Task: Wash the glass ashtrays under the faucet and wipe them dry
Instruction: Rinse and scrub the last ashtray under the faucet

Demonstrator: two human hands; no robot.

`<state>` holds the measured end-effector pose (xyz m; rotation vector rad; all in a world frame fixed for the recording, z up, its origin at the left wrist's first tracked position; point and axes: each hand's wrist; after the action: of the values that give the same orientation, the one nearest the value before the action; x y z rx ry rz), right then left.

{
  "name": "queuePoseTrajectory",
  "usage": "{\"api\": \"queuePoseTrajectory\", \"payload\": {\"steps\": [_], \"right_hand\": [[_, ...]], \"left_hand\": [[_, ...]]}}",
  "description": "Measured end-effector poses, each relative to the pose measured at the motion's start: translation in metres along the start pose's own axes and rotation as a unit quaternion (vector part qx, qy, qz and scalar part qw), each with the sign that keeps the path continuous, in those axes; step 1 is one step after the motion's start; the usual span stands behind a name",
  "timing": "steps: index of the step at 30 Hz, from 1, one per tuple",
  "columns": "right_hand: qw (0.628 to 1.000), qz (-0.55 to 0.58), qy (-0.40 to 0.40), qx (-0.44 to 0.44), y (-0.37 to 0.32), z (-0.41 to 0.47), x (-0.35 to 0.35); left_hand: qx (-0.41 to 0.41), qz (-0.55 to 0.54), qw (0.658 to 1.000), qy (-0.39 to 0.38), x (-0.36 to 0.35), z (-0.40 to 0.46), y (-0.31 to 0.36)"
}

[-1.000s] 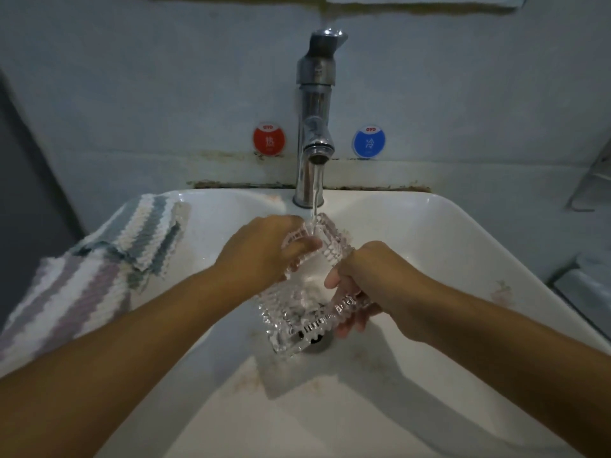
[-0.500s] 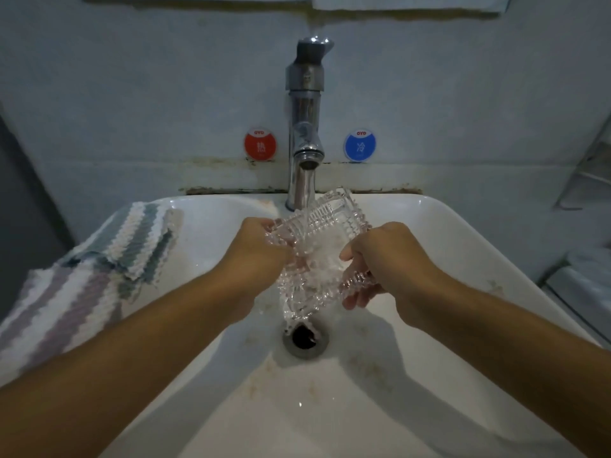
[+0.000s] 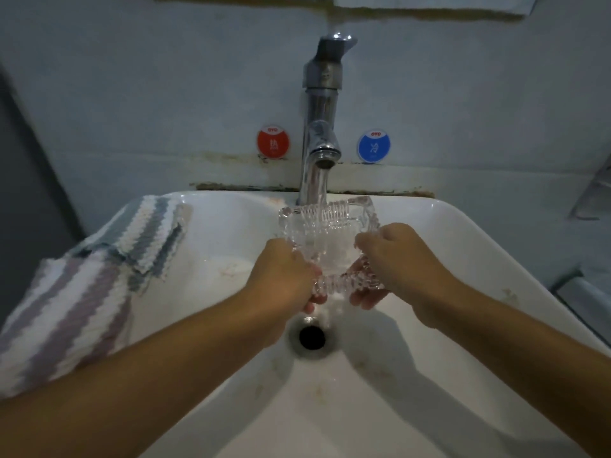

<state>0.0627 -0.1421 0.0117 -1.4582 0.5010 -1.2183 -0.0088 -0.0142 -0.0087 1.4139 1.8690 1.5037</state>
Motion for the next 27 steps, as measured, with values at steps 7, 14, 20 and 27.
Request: {"api": "queuePoseTrajectory", "payload": {"steps": [7, 14, 20, 27], "right_hand": [[0.995, -0.095, 0.017, -0.039, 0.012, -0.002, -0.004], [0.997, -0.063, -0.051, 0.009, 0.010, -0.007, -0.005], [0.979, 0.126, -0.159, 0.007, 0.007, -0.011, -0.012], [0.981, 0.121, -0.096, -0.116, 0.009, -0.021, -0.019]], "left_hand": [[-0.032, 0.059, 0.996, 0.061, 0.010, -0.011, 0.016], [0.056, 0.027, 0.998, 0.020, 0.017, -0.011, 0.017], [0.039, 0.009, 0.994, 0.103, 0.020, -0.001, 0.018], [-0.059, 0.112, 0.977, 0.172, 0.000, -0.008, 0.005]]}}
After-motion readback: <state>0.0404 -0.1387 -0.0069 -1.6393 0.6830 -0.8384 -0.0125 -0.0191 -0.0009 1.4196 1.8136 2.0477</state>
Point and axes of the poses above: each hand's wrist, its own z-axis towards the middle knuckle, its own x-axis out of the back of the hand, y = z × x, and after that the axes turned 15 degrees about x, right-handed
